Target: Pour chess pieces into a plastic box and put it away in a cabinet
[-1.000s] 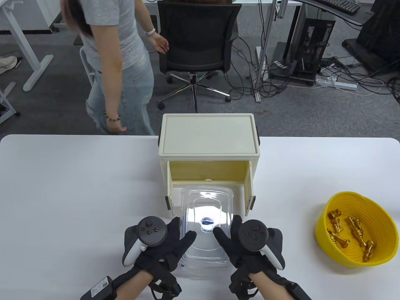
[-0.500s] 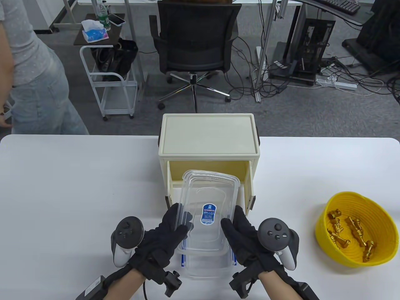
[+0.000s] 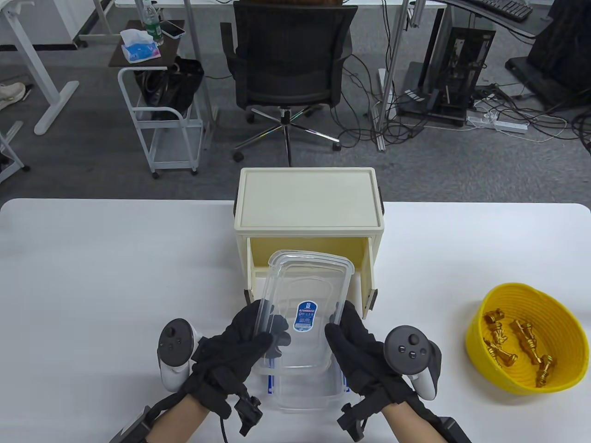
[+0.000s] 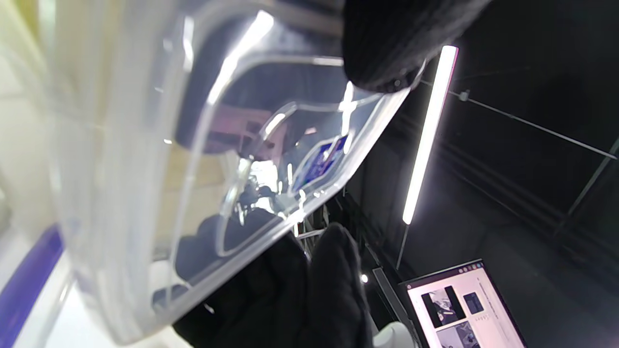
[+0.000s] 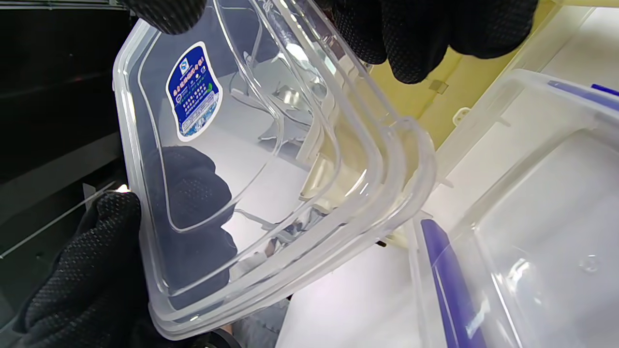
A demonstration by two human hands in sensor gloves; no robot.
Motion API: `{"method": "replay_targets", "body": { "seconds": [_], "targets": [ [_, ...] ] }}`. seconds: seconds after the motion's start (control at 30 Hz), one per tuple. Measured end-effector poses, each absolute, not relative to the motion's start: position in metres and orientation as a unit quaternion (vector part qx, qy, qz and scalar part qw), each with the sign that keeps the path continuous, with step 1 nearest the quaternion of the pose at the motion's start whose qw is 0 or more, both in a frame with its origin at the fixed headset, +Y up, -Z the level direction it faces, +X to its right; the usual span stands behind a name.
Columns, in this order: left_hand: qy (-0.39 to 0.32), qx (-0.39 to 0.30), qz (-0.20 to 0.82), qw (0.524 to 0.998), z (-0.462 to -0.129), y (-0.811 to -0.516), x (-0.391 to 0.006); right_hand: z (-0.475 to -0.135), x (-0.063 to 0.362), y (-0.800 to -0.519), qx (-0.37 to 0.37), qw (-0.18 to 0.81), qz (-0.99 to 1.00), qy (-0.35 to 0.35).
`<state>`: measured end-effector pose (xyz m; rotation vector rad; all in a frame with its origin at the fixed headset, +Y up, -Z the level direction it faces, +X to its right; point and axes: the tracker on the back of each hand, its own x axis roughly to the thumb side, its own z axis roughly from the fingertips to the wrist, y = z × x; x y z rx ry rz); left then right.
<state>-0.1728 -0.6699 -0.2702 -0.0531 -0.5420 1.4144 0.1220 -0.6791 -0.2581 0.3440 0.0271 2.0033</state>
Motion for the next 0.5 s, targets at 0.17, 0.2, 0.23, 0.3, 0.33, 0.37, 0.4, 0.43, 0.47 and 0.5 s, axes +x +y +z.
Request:
{"method": "replay_targets", "body": {
  "seconds": [0.17, 0.2, 0.23, 0.3, 0.33, 0.37, 0.4, 0.43, 0.47, 0.5],
  "targets": [
    [-0.255, 0.023, 0.661, 0.705, -0.269, -0.653, -0.184, -0.259, 0.126, -0.677, 0.142, 0.537, 0.831, 0.004],
    [-0.255, 0.041, 0.659, 0.706, -0.268, -0.647, -0.189, -0.259, 0.127, -0.677, 0.141, 0.536, 0.832, 0.002],
    [-0.256, 0.059, 0.654, 0.709, -0.268, -0.641, -0.195, -0.259, 0.128, -0.677, 0.139, 0.534, 0.834, 0.0],
    [-0.269, 0.085, 0.639, 0.715, -0.266, -0.628, -0.207, -0.26, 0.129, -0.678, 0.137, 0.532, 0.836, -0.002],
    [-0.272, 0.106, 0.632, 0.718, -0.265, -0.623, -0.212, -0.26, 0.129, -0.678, 0.136, 0.532, 0.836, -0.002],
    [-0.27, 0.143, 0.613, 0.728, -0.263, -0.615, -0.221, -0.26, 0.129, -0.678, 0.135, 0.531, 0.836, -0.002],
    [-0.266, 0.171, 0.595, 0.739, -0.262, -0.609, -0.227, -0.26, 0.129, -0.678, 0.135, 0.531, 0.836, -0.002],
    [-0.255, 0.21, 0.561, 0.759, -0.259, -0.602, -0.236, -0.26, 0.129, -0.678, 0.135, 0.531, 0.837, -0.002],
    [-0.241, 0.242, 0.526, 0.779, -0.256, -0.596, -0.243, -0.26, 0.129, -0.678, 0.134, 0.53, 0.837, -0.002],
    [-0.215, 0.28, 0.469, 0.809, -0.254, -0.591, -0.252, -0.26, 0.129, -0.678, 0.134, 0.529, 0.838, -0.003]
  ]
}}
